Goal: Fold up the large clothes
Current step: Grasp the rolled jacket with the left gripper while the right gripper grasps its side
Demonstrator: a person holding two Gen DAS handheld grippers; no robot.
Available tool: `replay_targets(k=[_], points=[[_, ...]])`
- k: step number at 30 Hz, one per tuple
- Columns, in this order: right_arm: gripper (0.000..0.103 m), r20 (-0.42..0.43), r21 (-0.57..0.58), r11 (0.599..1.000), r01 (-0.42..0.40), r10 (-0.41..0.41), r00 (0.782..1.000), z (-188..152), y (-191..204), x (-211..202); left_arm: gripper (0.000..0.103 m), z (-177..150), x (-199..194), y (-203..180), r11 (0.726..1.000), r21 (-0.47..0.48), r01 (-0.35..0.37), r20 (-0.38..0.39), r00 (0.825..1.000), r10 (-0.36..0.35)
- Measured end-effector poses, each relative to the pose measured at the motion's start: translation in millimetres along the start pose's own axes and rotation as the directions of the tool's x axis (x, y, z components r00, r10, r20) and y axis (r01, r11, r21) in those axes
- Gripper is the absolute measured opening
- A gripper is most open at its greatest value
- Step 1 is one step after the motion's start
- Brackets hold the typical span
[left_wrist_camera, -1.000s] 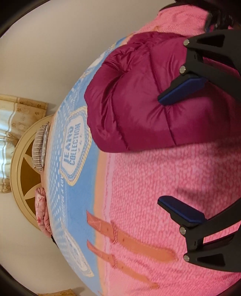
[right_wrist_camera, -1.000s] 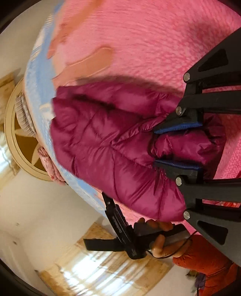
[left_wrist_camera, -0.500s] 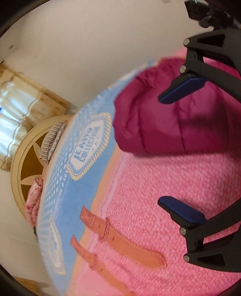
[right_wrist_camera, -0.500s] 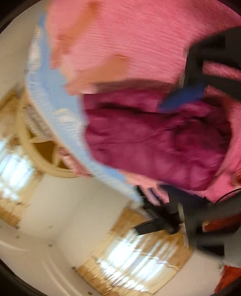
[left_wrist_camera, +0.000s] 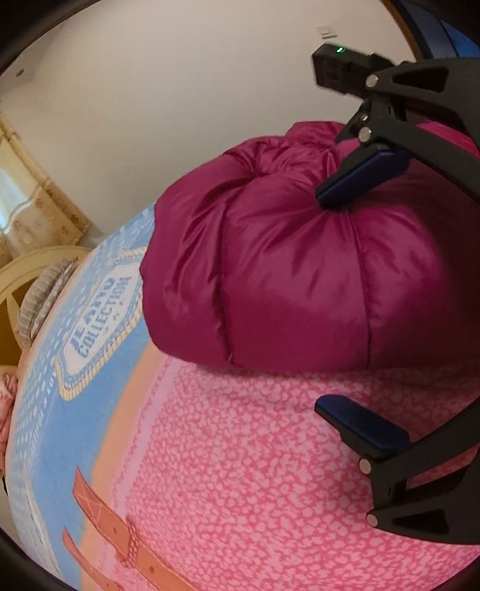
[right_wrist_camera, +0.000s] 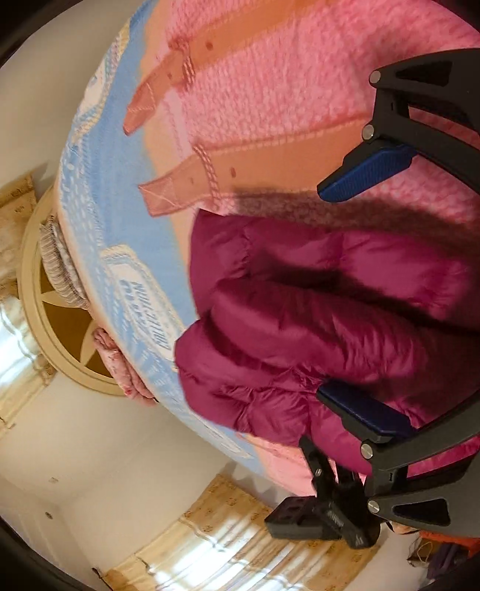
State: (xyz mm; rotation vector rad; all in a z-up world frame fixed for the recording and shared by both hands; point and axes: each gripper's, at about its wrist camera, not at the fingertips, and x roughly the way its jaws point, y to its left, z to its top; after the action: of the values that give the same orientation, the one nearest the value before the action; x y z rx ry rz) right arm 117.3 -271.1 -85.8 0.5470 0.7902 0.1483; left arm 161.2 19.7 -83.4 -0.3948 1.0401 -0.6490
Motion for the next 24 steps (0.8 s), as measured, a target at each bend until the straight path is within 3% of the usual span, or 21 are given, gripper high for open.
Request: replay_targets(k=[4,8,15,24], points=[[0.098,0.032,-0.029,1.0,-0.01,0.011,0.999,-3.5,0.1,7.5,0.103,-0.9,4.9,-3.6,0.998,0.04,0.051,-0.02,0.999,-0.051],[0.097,0.037,-0.104,0.994,0.041,-0.038,0.999,-12.5,14.4,14.7,0.103,-3.4,12.6,-13.4,0.994,0.109,0.005,0.005,1.0,-0.005],[0.069,0.023,-0.17,0.982,0.088,-0.085,0.996,-20.0,36.9,19.9,0.101,-7.6,20.4,-21.3,0.977,0.204,-0.057,0.042,0.998,0.049],[0.063,0.032,-0.193,0.972,0.135,-0.131,0.991,-24.7,45.6,20.3,0.096,-13.9,17.4,-20.2,0.968,0.234,-0.094,0.061,0.995,0.082]])
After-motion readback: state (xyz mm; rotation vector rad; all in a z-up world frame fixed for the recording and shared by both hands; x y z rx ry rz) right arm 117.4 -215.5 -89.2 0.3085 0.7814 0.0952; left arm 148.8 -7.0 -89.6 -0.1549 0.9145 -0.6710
